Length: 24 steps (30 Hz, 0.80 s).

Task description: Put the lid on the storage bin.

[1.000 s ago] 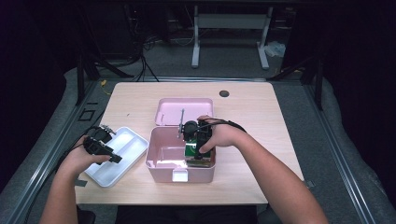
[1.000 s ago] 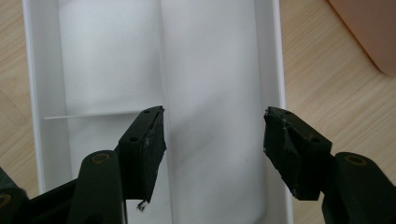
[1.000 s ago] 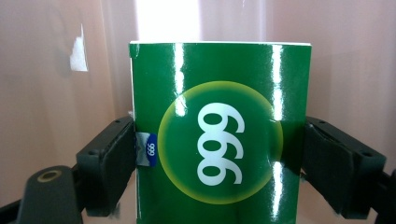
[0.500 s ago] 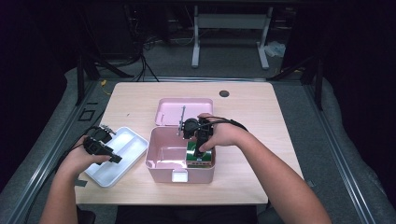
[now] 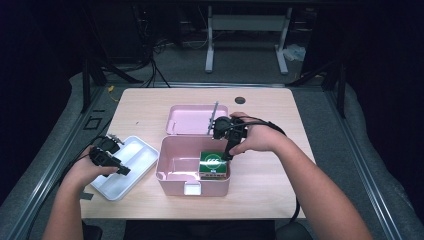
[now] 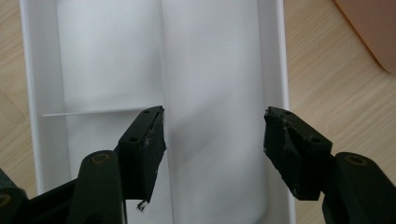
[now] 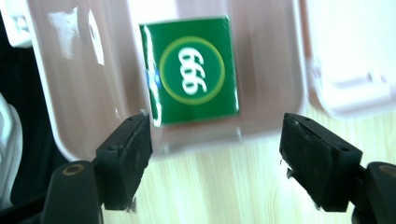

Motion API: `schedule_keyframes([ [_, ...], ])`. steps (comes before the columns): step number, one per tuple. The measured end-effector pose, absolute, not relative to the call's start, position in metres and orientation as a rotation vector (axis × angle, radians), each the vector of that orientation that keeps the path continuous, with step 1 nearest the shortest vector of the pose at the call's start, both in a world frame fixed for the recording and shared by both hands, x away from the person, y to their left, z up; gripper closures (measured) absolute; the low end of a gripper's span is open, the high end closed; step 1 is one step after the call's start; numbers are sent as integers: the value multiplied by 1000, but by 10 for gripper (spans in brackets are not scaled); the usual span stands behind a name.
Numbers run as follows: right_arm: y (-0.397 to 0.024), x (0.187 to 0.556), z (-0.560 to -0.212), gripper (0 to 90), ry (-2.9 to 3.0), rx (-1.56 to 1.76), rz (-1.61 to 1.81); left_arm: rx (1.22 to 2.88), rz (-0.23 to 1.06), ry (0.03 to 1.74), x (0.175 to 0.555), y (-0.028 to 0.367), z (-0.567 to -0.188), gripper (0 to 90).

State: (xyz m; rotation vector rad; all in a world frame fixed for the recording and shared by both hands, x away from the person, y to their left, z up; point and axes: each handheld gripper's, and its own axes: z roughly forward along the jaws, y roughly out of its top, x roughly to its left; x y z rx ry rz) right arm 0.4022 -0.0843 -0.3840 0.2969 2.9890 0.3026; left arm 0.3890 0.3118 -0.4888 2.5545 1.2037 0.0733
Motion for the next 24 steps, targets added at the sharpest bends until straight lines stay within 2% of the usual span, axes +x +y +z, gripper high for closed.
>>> schedule_keyframes([
  [11,-142,406,-397,255,2928,598,365,2556,62,1212,390,312,-492,385],
  [24,-179,402,-427,263,2680,1039,523,2553,61,1218,390,315,-492,384],
])
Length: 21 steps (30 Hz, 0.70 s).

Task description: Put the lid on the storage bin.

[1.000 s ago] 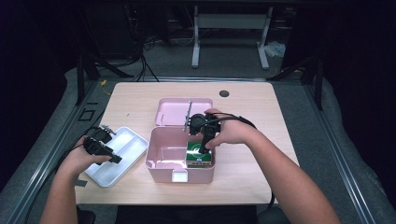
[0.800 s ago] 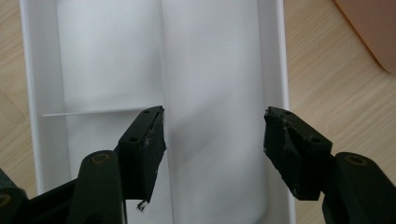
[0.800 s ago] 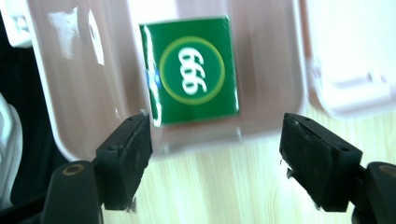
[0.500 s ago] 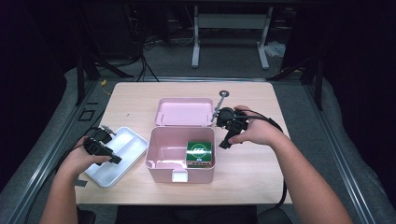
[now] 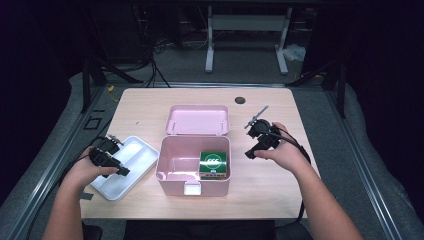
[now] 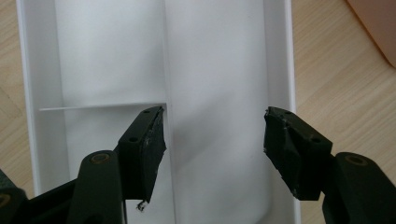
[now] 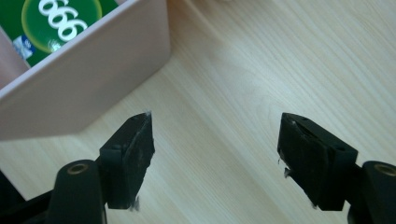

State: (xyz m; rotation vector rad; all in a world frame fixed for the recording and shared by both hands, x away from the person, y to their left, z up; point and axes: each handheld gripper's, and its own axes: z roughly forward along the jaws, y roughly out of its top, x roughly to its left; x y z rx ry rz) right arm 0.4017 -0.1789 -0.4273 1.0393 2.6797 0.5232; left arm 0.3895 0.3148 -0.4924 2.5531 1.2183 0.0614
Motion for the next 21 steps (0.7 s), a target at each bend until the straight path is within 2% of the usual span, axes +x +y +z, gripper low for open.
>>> schedule_keyframes([
  [7,-194,392,-457,264,2550,1156,657,2555,59,1227,389,316,-493,385],
  [13,-202,377,-486,320,2419,1233,840,2547,79,1235,389,319,-492,385],
  [21,-204,369,-508,324,2300,1221,873,2561,92,1262,392,322,-494,405],
])
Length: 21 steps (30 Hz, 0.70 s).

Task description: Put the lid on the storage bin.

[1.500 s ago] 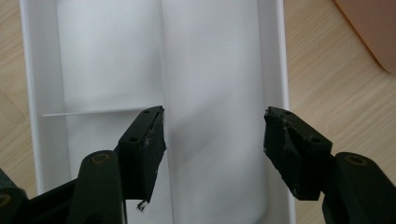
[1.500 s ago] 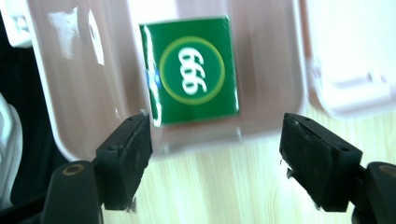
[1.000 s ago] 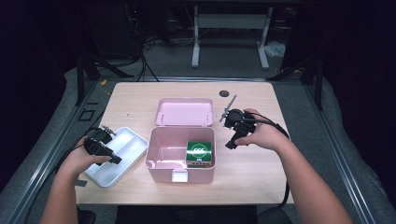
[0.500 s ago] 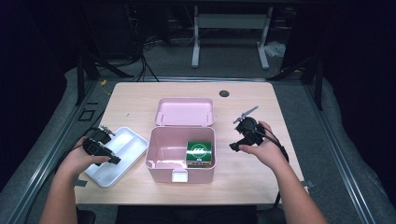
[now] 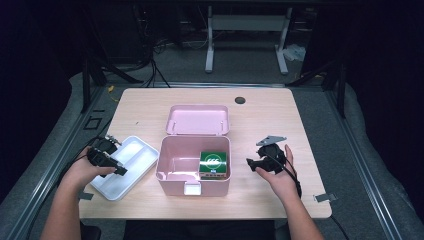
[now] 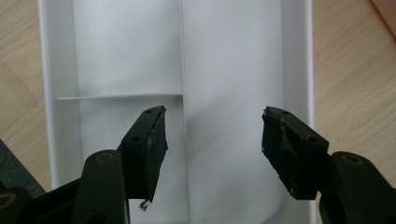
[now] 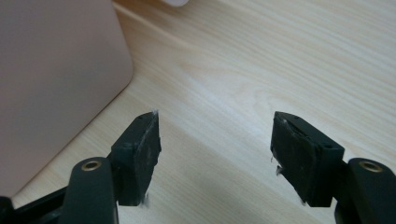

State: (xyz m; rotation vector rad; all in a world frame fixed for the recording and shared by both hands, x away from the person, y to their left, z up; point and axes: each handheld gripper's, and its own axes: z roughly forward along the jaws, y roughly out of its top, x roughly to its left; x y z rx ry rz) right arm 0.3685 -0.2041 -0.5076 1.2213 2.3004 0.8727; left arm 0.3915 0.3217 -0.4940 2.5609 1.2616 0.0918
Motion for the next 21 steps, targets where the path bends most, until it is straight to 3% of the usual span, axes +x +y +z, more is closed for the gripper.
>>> schedule_keyframes([
  [11,-206,362,-513,376,2264,1202,916,2540,108,1296,404,329,-489,456],
  [21,-205,363,-518,388,2267,1229,907,2566,55,1349,409,346,-489,588],
])
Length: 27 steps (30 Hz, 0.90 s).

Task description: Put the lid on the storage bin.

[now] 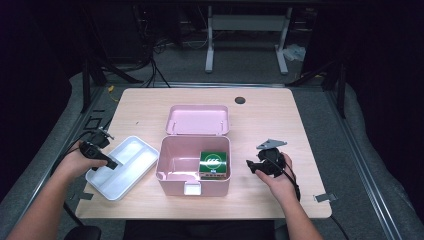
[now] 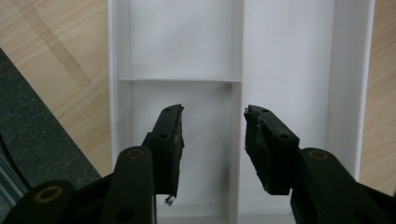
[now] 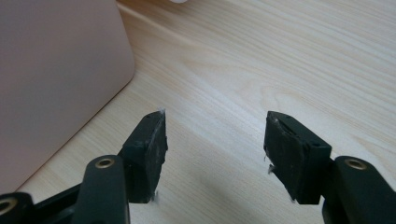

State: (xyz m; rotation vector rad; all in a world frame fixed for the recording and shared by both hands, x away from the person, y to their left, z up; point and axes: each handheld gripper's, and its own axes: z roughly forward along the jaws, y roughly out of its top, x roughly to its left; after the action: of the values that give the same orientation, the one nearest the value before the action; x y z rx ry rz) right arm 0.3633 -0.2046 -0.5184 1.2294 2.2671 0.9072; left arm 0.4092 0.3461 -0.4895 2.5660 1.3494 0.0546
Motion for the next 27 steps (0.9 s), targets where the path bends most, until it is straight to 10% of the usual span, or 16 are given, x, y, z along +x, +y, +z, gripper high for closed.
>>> schedule_keyframes([
  [27,-203,364,-525,407,2309,1247,932,2758,-71,1346,430,308,-525,871],
])
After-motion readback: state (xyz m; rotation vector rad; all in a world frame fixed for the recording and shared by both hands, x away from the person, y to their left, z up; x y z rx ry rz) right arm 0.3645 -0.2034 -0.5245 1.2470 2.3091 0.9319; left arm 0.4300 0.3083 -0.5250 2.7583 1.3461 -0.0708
